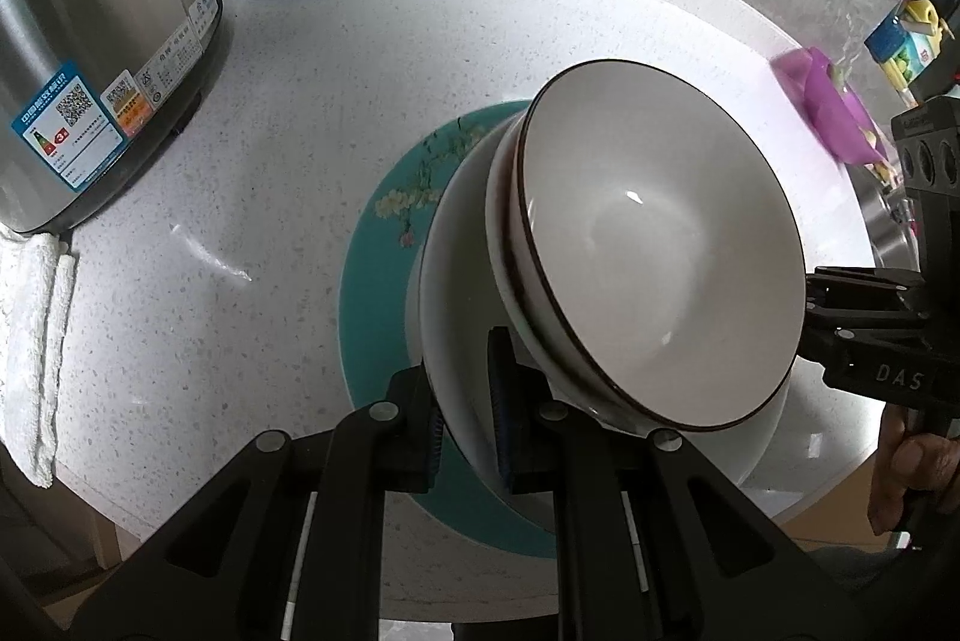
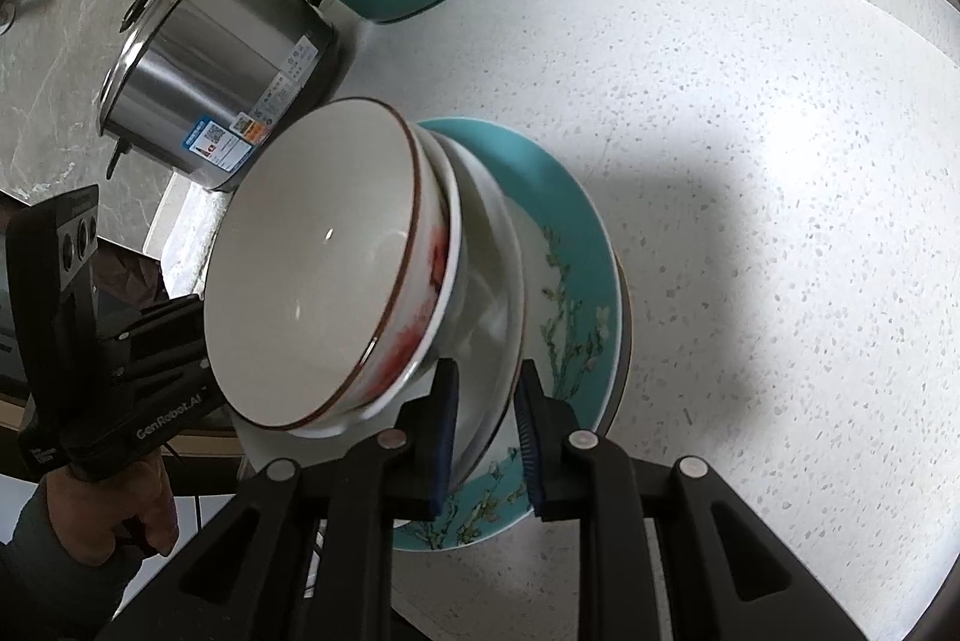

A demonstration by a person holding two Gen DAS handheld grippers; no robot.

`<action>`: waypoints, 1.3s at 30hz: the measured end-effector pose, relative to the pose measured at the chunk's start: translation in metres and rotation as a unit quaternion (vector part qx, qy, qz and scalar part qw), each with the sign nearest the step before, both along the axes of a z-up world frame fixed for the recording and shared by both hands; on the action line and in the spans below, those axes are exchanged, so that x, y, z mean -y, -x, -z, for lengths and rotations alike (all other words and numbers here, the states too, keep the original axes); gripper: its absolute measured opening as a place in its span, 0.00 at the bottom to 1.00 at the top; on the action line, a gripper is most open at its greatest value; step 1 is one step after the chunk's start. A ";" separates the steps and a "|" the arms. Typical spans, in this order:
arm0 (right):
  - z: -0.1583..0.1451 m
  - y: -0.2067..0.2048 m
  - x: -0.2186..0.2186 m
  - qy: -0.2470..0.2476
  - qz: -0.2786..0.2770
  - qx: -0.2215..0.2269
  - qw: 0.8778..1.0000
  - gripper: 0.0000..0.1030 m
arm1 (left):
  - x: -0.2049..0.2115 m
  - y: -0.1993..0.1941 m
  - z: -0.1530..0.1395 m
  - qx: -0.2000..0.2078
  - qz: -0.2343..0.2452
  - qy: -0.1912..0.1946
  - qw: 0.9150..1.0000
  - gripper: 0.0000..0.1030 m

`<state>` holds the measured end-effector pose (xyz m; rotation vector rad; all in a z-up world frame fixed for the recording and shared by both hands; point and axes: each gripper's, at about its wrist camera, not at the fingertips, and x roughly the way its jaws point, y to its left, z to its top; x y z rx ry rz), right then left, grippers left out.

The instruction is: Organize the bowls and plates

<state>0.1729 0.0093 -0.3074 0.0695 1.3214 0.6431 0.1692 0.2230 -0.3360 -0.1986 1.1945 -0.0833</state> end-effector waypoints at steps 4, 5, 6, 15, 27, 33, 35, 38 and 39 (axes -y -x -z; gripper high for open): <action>0.000 0.001 -0.001 0.002 0.006 0.003 1.000 0.23 | 0.000 0.003 0.000 0.005 -0.001 0.005 1.000 0.11; 0.000 0.001 -0.002 0.002 0.008 0.005 1.000 0.23 | -0.001 0.004 0.000 0.007 -0.001 0.006 1.000 0.11; 0.000 0.002 -0.002 0.003 0.010 0.006 1.000 0.23 | -0.002 0.006 -0.001 0.009 -0.001 0.007 1.000 0.11; -0.004 0.013 0.001 0.000 0.039 0.018 0.999 0.25 | -0.006 0.016 -0.012 0.029 0.010 0.005 1.000 0.13; -0.068 0.055 0.037 -0.042 0.093 0.082 0.991 0.87 | -0.017 0.076 -0.100 0.153 -0.031 -0.041 0.987 0.78; -0.117 0.075 0.044 -0.048 0.092 0.155 0.982 1.00 | -0.005 0.097 -0.133 0.169 -0.067 -0.013 0.983 1.00; -0.133 0.085 0.050 -0.050 0.095 0.197 0.975 1.00 | 0.004 0.108 -0.146 0.189 -0.079 -0.024 0.978 1.00; -0.160 0.116 0.066 -0.029 0.107 0.304 0.946 1.00 | 0.022 0.121 -0.167 0.192 -0.090 -0.041 0.976 1.00; -0.170 0.131 0.070 -0.014 0.111 0.350 0.930 1.00 | 0.030 0.127 -0.175 0.198 -0.098 -0.052 0.974 1.00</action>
